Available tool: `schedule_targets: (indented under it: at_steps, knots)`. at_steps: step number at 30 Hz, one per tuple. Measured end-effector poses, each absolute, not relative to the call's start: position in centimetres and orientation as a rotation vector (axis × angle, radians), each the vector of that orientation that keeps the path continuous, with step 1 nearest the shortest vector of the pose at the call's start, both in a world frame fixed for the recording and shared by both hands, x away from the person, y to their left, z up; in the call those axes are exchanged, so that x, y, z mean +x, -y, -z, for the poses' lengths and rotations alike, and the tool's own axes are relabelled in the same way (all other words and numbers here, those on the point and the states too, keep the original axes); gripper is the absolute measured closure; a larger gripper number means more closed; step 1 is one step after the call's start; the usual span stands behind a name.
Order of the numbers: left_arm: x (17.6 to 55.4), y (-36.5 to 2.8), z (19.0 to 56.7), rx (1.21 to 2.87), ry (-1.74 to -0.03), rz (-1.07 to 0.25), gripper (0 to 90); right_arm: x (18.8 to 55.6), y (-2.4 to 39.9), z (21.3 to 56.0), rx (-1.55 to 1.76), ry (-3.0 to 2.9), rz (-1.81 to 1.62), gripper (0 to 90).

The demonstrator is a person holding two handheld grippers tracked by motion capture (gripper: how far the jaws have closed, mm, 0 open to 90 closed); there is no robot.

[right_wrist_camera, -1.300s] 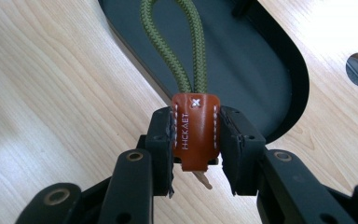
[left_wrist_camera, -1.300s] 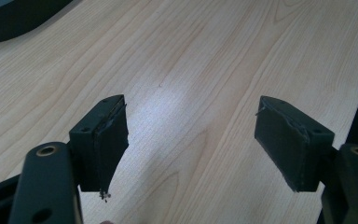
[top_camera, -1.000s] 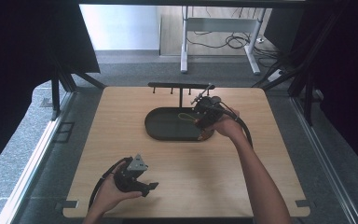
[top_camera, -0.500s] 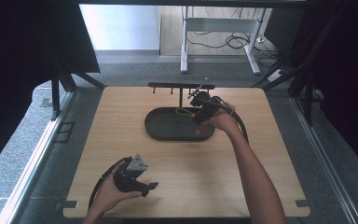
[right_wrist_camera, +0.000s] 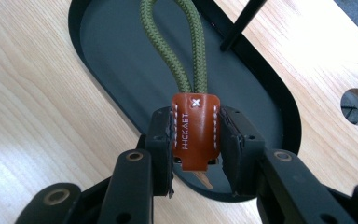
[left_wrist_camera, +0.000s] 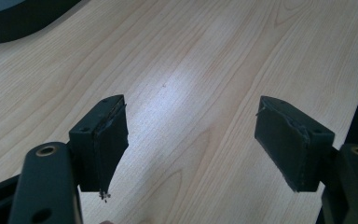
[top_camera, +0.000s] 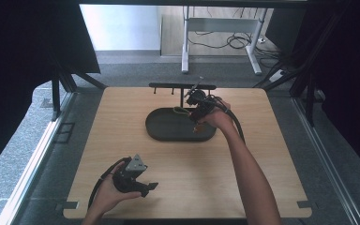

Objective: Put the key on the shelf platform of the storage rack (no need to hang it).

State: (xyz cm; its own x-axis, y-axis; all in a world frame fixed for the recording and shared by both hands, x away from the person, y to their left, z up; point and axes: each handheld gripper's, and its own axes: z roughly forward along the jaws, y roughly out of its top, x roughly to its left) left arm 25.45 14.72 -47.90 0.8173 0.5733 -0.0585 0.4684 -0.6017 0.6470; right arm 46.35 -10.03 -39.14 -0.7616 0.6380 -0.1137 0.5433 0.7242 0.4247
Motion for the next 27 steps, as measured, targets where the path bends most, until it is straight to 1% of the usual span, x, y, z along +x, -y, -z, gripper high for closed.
schedule_targets:
  at_steps: [20,27]
  knots:
    - [25.8,-15.5,48.0,2.315,-0.786,-0.207,26.1,47.3,10.2,43.6,0.951,-2.687,-0.550,65.1]
    - [25.8,-15.4,48.1,2.316,-0.785,-0.200,26.1,47.1,10.4,44.4,0.954,-2.695,-0.542,61.2]
